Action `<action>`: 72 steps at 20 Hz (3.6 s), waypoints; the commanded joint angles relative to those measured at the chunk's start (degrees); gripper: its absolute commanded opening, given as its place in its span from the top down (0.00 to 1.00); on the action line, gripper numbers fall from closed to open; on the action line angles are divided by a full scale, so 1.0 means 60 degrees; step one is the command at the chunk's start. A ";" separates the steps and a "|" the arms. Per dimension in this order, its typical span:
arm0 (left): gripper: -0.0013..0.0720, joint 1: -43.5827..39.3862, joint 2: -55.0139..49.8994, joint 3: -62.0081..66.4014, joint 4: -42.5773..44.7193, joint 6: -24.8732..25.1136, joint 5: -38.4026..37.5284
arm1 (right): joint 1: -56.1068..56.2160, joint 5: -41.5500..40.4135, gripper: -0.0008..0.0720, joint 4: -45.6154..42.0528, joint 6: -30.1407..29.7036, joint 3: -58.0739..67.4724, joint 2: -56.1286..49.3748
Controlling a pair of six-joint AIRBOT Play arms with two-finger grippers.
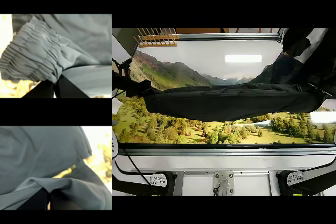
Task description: Fold the clothes and pants, and hang the long-sleeved shirts on hangers.
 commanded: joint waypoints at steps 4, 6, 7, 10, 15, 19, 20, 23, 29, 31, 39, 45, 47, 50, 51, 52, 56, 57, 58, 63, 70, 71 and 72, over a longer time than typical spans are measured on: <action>0.96 -0.0160 -0.2204 0.2444 -0.0535 -0.0608 -0.0051 | 0.0477 -0.1370 0.96 -0.0255 0.0561 0.0678 -0.1184; 0.96 -0.0164 -0.2594 0.2710 -0.0962 -0.0605 0.0058 | 0.0623 -0.1898 0.96 -0.0229 0.0718 0.0678 -0.1366; 0.96 -0.0164 -0.2772 0.2801 -0.1096 -0.0608 0.0135 | 0.0692 -0.2120 0.96 -0.0226 0.0772 0.0674 -0.1450; 0.96 -0.0160 -0.3209 0.2940 -0.1282 -0.0612 0.0233 | 0.0805 -0.2583 0.96 -0.0193 0.0860 0.0674 -0.1734; 0.96 -0.0233 -0.3665 0.2940 -0.1308 -0.0616 0.0597 | 0.0936 -0.3544 0.96 0.0335 0.0860 0.0674 -0.2127; 0.11 -0.0229 -0.3785 0.2943 -0.1807 -0.1020 0.1366 | 0.0965 -0.4750 0.56 0.1574 0.0860 0.0670 -0.2288; 0.06 -0.0229 -0.3712 0.2951 -0.1803 -0.1410 0.1694 | 0.0962 -0.5176 0.22 0.2102 0.0856 0.0678 -0.2280; 0.06 -0.0171 -0.3096 0.2947 -0.1756 -0.1938 0.2612 | 0.0860 -0.6084 0.09 0.3639 0.0761 0.0678 -0.1942; 0.07 0.0554 -0.1282 0.2616 -0.0186 -0.1942 0.1435 | 0.0346 -0.3264 0.09 0.3126 -0.1392 0.0091 -0.0390; 0.07 0.0718 -0.0572 0.1231 0.0266 -0.1934 0.1235 | 0.0047 -0.2874 0.09 0.2495 -0.1432 -0.1260 0.0470; 0.06 0.0878 0.1836 -0.6382 -0.2452 -0.1672 0.4969 | -0.1668 -0.3993 0.09 0.3289 -0.0295 -0.7231 0.2772; 0.07 0.0568 0.0987 -0.7031 -0.4707 -0.0055 0.5541 | -0.0925 -0.5486 0.09 0.5748 -0.1406 -0.7821 0.1738; 0.07 0.0306 0.0816 -0.6972 -0.4747 -0.0022 0.5759 | -0.0452 -0.6014 0.09 0.6535 -0.1829 -0.7817 0.1464; 0.07 0.0018 0.0634 -0.6714 -0.4714 -0.0022 0.6033 | 0.0186 -0.6845 0.09 0.6787 -0.1832 -0.7814 0.1206; 0.07 -0.0033 0.0525 -0.6561 -0.4699 -0.0022 0.6043 | 0.0364 -0.7023 0.09 0.6790 -0.1832 -0.7814 0.1133; 0.07 -0.0073 0.0397 -0.6404 -0.4696 -0.0022 0.6018 | 0.0506 -0.7158 0.09 0.6787 -0.1832 -0.7814 0.1082; 0.35 -0.0102 -0.0219 -0.5679 -0.4692 -0.0036 0.5486 | 0.0743 -0.7592 0.36 0.6779 -0.1836 -0.7810 0.1049; 0.60 -0.0080 -0.0317 -0.5526 -0.4677 -0.0033 0.5329 | 0.0729 -0.7628 0.68 0.6776 -0.1836 -0.7810 0.1053; 0.83 -0.0051 -0.0350 -0.5388 -0.4670 -0.0018 0.5206 | 0.0721 -0.7664 0.90 0.6761 -0.1836 -0.7810 0.1078; 0.96 0.0685 0.0007 -0.4404 -0.3577 -0.0018 0.3963 | 0.0718 -0.6943 0.96 0.5005 -0.1687 -0.7803 0.2069; 0.96 0.2000 0.2076 -0.6164 -0.1927 0.0459 0.3508 | 0.1384 -0.4488 0.96 0.1304 -0.0641 -0.9595 0.4623; 0.96 0.2160 0.2331 -0.6568 -0.1792 0.0601 0.3435 | 0.1472 -0.4335 0.96 0.1304 -0.0641 -1.0087 0.5085; 0.96 0.2302 0.2579 -0.6951 -0.1617 0.0667 0.3370 | 0.1534 -0.4105 0.96 0.1337 -0.0641 -1.0597 0.5566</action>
